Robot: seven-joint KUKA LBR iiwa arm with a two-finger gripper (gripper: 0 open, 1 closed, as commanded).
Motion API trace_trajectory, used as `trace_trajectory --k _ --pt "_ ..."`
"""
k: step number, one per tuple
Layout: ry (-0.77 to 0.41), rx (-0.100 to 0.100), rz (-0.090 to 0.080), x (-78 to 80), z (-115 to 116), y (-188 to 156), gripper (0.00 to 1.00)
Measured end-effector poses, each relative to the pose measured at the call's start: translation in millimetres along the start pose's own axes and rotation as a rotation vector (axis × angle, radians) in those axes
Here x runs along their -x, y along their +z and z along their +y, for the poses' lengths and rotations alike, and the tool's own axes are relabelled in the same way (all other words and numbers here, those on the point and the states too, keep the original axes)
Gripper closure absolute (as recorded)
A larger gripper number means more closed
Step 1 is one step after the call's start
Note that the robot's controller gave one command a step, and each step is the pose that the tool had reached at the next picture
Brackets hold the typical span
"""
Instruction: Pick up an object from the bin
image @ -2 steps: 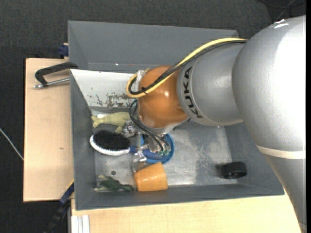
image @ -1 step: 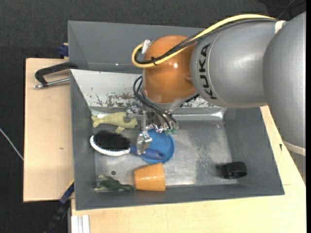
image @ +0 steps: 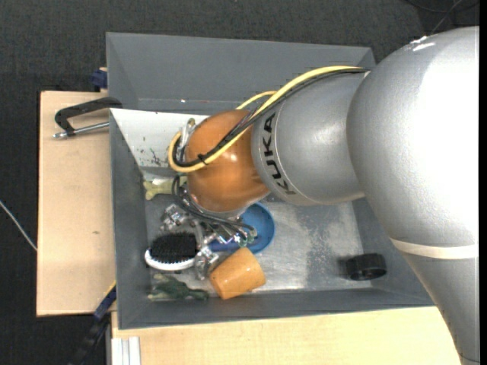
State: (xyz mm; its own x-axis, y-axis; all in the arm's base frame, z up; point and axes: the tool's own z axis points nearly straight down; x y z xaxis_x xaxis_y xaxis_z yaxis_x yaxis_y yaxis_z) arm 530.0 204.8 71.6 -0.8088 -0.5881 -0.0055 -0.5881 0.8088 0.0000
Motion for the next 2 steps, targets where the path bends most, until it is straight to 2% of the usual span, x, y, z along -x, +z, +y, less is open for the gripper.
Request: trace_trajectory --k 1,2 --pt "0.003 0.000 -0.001 0.4 -1.1 -1.5 1.00" --pt "-0.084 -0.004 -0.008 -14.1 -25.5 -182.6 1.00"
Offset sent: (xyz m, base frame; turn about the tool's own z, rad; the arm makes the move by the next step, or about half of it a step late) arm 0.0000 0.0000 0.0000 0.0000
